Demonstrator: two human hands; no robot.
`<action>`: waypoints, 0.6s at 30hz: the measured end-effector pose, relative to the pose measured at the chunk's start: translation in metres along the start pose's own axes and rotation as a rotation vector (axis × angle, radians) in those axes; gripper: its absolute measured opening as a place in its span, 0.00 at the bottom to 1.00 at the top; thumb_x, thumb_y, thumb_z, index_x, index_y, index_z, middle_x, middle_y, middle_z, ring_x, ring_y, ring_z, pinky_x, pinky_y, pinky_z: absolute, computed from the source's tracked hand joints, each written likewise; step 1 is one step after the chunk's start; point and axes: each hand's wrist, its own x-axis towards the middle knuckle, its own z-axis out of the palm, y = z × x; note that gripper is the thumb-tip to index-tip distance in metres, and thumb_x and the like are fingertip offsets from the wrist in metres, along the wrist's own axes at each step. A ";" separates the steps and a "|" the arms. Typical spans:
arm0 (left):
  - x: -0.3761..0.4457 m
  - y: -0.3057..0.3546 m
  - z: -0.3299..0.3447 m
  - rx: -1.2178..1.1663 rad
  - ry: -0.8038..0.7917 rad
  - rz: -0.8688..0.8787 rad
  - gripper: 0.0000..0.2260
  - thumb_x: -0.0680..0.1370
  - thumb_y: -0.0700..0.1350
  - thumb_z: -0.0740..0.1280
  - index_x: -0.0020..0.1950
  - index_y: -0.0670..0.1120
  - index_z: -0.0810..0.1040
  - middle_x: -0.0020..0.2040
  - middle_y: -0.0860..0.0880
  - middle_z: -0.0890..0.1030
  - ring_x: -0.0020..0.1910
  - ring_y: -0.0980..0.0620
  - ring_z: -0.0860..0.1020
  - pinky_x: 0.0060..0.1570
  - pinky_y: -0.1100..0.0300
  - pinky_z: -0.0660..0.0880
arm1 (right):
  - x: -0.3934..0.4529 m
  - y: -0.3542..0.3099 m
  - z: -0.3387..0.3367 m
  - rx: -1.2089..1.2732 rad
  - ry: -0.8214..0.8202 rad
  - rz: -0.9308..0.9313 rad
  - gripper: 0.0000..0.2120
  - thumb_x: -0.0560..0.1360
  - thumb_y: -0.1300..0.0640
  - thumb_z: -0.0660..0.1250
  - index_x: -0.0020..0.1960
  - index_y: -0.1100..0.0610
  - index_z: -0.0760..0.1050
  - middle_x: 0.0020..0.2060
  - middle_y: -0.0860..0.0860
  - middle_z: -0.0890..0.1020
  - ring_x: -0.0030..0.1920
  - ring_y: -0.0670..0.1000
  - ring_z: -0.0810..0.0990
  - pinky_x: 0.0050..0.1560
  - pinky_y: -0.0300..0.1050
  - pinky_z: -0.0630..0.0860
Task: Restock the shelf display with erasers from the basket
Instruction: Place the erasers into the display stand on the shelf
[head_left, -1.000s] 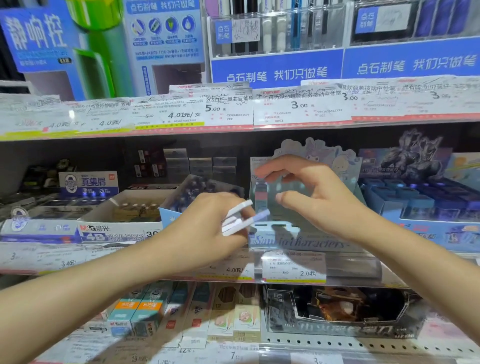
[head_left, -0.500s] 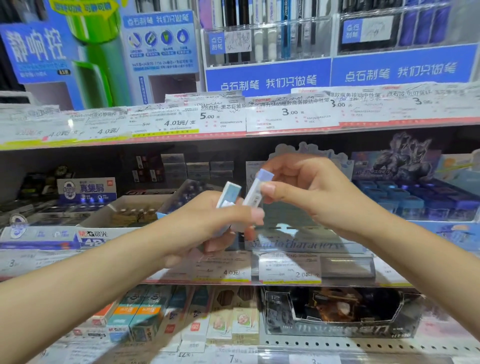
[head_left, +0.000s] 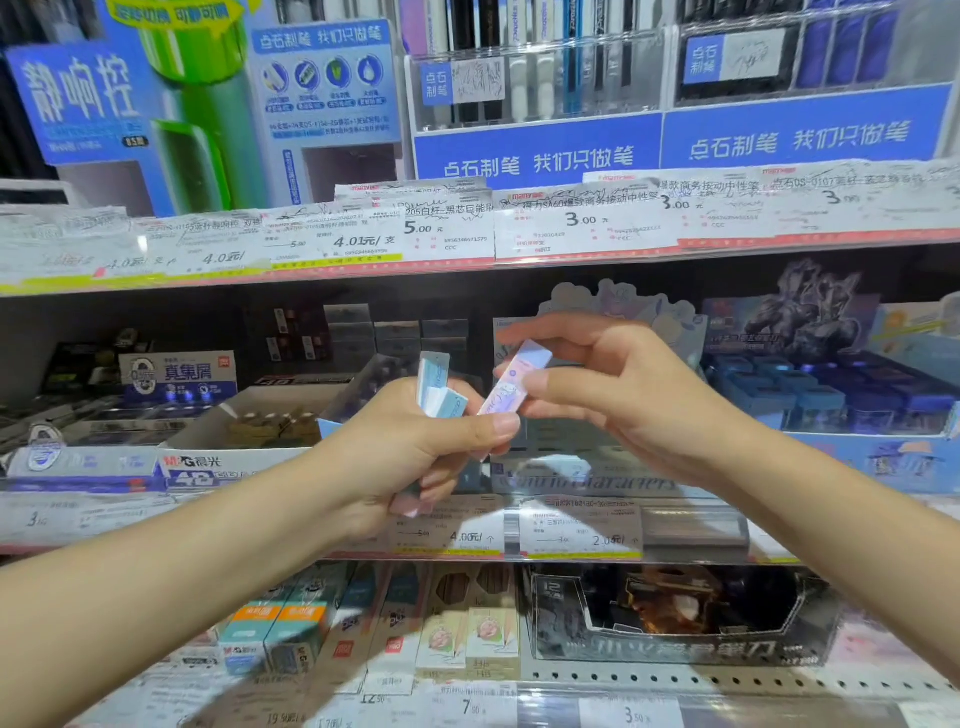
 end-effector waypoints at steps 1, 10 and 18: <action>0.000 0.000 0.001 0.030 0.018 0.017 0.10 0.66 0.45 0.72 0.30 0.45 0.74 0.20 0.48 0.71 0.15 0.56 0.59 0.21 0.66 0.54 | 0.000 0.000 0.002 -0.061 0.023 -0.022 0.13 0.70 0.68 0.68 0.51 0.54 0.77 0.40 0.50 0.83 0.41 0.47 0.82 0.43 0.37 0.78; 0.000 -0.017 -0.018 0.989 0.070 0.629 0.10 0.69 0.45 0.73 0.49 0.48 0.80 0.46 0.56 0.81 0.47 0.60 0.77 0.47 0.69 0.73 | 0.006 -0.002 -0.010 -0.278 0.245 -0.099 0.17 0.68 0.73 0.67 0.44 0.52 0.72 0.41 0.56 0.81 0.39 0.51 0.80 0.47 0.44 0.78; -0.013 -0.032 -0.018 1.599 -0.090 0.559 0.32 0.60 0.39 0.67 0.65 0.54 0.74 0.65 0.48 0.77 0.25 0.52 0.78 0.22 0.72 0.46 | 0.006 0.014 -0.009 -0.532 0.211 -0.098 0.20 0.69 0.70 0.67 0.43 0.44 0.71 0.45 0.49 0.78 0.35 0.44 0.77 0.42 0.38 0.75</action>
